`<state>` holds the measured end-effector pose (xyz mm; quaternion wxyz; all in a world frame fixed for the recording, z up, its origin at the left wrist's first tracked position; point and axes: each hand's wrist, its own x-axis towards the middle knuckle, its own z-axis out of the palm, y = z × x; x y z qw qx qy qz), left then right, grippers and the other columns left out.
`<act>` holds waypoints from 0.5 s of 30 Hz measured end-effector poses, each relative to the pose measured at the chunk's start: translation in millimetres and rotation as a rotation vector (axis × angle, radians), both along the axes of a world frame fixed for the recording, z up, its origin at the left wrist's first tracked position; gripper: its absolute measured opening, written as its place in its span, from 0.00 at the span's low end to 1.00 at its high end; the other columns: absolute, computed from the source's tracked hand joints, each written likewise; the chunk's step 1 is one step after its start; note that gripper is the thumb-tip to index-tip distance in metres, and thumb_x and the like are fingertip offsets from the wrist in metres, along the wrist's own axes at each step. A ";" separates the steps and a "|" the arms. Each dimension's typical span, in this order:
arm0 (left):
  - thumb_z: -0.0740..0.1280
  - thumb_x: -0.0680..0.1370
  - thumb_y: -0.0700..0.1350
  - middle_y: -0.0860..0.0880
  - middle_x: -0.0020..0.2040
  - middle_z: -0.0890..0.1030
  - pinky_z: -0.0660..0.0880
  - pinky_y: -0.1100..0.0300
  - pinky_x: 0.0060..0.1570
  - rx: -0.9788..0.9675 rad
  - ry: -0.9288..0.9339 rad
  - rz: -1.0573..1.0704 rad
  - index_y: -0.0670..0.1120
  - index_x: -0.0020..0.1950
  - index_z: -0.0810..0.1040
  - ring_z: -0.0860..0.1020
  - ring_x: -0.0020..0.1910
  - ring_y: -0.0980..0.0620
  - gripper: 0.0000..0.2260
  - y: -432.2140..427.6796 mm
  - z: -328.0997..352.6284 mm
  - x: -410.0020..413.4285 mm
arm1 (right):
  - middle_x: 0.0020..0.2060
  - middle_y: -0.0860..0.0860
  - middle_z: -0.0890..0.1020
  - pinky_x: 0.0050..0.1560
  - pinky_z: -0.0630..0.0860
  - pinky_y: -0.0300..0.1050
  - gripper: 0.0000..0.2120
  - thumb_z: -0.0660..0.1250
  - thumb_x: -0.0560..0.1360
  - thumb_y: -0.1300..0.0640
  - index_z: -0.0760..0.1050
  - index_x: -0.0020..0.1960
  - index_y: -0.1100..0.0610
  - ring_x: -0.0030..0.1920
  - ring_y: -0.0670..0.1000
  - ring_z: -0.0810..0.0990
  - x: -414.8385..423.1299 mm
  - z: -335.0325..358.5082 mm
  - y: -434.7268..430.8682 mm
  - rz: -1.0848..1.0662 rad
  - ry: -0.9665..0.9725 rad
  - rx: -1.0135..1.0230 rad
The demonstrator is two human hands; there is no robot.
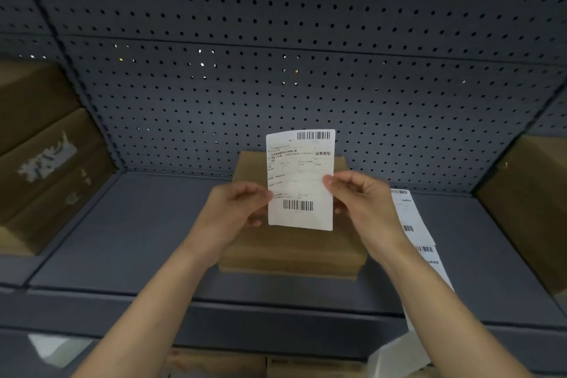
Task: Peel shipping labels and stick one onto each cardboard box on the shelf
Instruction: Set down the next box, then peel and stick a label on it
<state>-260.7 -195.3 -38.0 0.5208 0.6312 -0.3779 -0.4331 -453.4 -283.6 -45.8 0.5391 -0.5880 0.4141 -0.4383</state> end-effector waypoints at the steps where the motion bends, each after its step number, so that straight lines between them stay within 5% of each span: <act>1: 0.70 0.78 0.43 0.50 0.48 0.87 0.79 0.50 0.53 -0.003 -0.017 0.009 0.42 0.49 0.82 0.85 0.50 0.50 0.05 -0.1 -1.1 0.2 | 0.44 0.53 0.87 0.36 0.76 0.39 0.05 0.70 0.77 0.58 0.83 0.50 0.58 0.42 0.52 0.81 1.1 -1.0 -0.5 0.004 -0.004 0.010; 5: 0.72 0.77 0.44 0.52 0.48 0.87 0.80 0.53 0.53 0.007 -0.073 0.023 0.44 0.48 0.84 0.83 0.51 0.53 0.05 -2.1 -5.6 7.5 | 0.44 0.55 0.87 0.37 0.78 0.39 0.06 0.70 0.77 0.59 0.83 0.50 0.61 0.41 0.51 0.83 4.4 -1.4 -1.4 0.006 -0.044 0.047; 10: 0.70 0.78 0.44 0.50 0.44 0.87 0.76 0.57 0.43 0.005 -0.150 -0.059 0.43 0.48 0.83 0.82 0.41 0.54 0.05 -7.0 -1.4 19.0 | 0.47 0.55 0.87 0.47 0.77 0.54 0.09 0.72 0.75 0.58 0.82 0.53 0.61 0.52 0.61 0.83 4.7 -4.5 -8.5 0.061 0.010 0.144; 15: 0.73 0.76 0.43 0.48 0.42 0.86 0.75 0.61 0.38 0.007 -0.227 -0.110 0.46 0.47 0.84 0.80 0.36 0.56 0.02 -18.4 -3.5 31.7 | 0.48 0.52 0.87 0.37 0.74 0.38 0.14 0.77 0.70 0.62 0.81 0.55 0.58 0.50 0.52 0.85 4.2 -3.0 -11.5 0.128 0.112 0.201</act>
